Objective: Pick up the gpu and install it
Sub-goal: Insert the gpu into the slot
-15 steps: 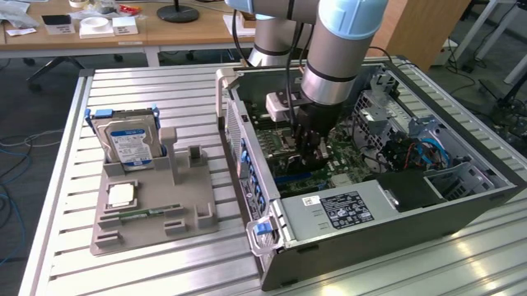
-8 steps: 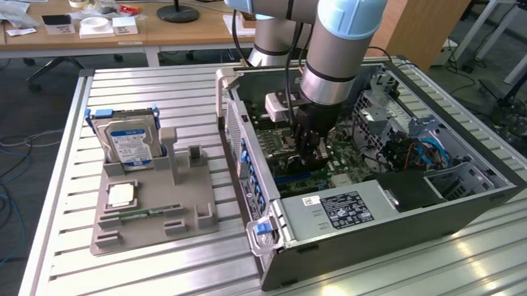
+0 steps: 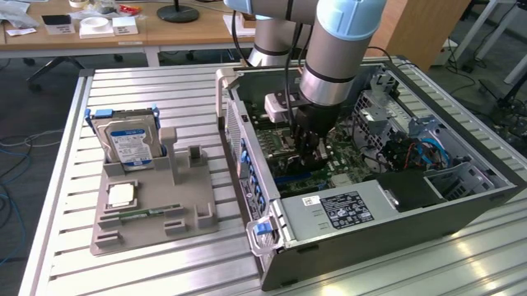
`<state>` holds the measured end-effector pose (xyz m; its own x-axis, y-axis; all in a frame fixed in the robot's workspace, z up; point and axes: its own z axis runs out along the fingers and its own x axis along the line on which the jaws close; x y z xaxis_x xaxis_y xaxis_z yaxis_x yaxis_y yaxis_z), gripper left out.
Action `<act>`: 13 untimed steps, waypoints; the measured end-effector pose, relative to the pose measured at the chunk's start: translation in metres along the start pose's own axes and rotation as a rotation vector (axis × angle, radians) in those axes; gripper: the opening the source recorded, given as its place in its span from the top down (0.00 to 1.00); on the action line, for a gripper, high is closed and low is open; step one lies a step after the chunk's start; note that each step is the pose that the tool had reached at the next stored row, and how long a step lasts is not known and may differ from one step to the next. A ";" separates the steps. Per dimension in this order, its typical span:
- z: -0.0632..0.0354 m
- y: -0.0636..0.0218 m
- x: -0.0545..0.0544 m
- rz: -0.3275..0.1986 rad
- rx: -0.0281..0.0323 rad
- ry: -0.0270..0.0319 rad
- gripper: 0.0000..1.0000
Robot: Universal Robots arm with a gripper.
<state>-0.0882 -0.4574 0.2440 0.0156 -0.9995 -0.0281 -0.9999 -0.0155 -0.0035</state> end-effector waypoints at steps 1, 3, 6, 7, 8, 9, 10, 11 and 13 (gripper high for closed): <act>0.0001 0.0000 0.000 0.000 0.0001 0.0000 0.73; 0.0008 0.0000 0.000 0.000 0.0001 -0.0001 0.73; 0.0009 0.0000 0.000 0.000 0.0000 -0.0001 0.73; 0.0009 0.0000 0.000 0.000 0.0000 -0.0001 0.73; 0.0009 0.0000 0.000 0.000 0.0001 -0.0001 0.73; 0.0009 0.0000 0.000 0.000 0.0001 -0.0002 0.73; 0.0008 0.0000 0.000 0.000 0.0002 -0.0004 0.73; 0.0007 0.0000 0.000 0.000 0.0002 -0.0005 0.73; 0.0002 0.0000 0.000 0.000 0.0001 -0.0002 0.73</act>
<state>-0.0883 -0.4574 0.2438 0.0154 -0.9995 -0.0283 -0.9999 -0.0153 -0.0035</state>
